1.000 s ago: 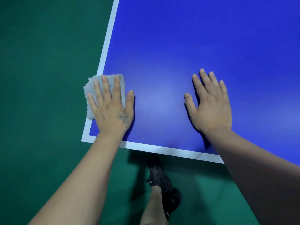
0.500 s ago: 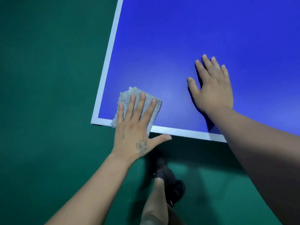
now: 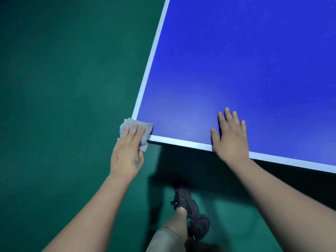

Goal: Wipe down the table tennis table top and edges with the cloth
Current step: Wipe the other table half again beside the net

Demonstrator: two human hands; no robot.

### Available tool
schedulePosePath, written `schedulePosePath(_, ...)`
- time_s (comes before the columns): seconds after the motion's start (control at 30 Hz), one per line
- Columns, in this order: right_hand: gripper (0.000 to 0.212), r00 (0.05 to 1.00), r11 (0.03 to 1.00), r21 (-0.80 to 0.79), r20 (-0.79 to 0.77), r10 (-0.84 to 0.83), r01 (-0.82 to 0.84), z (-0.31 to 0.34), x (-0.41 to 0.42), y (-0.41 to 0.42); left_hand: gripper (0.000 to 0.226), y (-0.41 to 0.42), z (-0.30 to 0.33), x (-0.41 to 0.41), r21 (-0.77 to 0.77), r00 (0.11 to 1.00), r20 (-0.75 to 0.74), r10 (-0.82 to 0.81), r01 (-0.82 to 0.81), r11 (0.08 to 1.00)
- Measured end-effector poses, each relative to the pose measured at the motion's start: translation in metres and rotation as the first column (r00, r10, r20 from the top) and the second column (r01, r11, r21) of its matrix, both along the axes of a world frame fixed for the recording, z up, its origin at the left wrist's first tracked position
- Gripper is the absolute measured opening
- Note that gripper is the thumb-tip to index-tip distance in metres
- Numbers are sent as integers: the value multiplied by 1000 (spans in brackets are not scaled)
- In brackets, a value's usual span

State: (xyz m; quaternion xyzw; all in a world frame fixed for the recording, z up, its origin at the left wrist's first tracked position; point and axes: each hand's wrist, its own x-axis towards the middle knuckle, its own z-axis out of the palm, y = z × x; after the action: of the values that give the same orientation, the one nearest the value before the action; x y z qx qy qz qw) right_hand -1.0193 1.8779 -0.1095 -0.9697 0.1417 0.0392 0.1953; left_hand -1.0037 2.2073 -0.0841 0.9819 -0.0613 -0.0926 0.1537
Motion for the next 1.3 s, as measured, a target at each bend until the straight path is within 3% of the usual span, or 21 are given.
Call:
schedulePosePath(0.07, 63, 998, 999, 45, -57, -5, 8, 6, -16, 14, 64, 1, 13, -9, -139, 995, 43, 90, -84, 987)
schedulePosePath(0.17, 53, 993, 972, 234, -116, 6, 21, 26, -29, 37, 66, -6, 40, -25, -366, 989, 105, 106, -61, 929)
schedulePosePath(0.27, 58, 991, 897, 442, -107, 75, -20, 64, -37, 62, 49, -13, 76, -44, -626, 983, 57, 174, -101, 774)
schedulePosePath(0.33, 65, 989, 854, 511, -51, 140, -95, 98, -41, 77, 33, -12, 103, -55, -715, 985, 4, 170, -116, 690)
schedulePosePath(0.47, 70, 953, 802, 514, 136, 271, -302, 181, -52, 101, 28, 0, 158, -78, -758, 991, -63, 117, -124, 641)
schedulePosePath(0.67, 7, 908, 770, 491, 309, 285, -408, 262, -74, 138, 30, 31, 222, -105, -842, 993, -83, 83, -115, 528)
schedulePosePath(0.87, 19, 903, 790, 458, 331, 275, -408, 305, -95, 172, 77, 87, 255, -113, -874, 976, -124, 180, -194, 446)
schedulePosePath(1.1, 9, 961, 854, 455, 224, 164, -252, 326, -102, 206, 69, 166, 261, -111, -867, 921, -171, 350, -310, 391)
schedulePosePath(1.3, 14, 977, 881, 431, 161, 137, -194, 333, -74, 274, 68, 251, 280, -84, -823, 963, -176, 202, -257, 507)
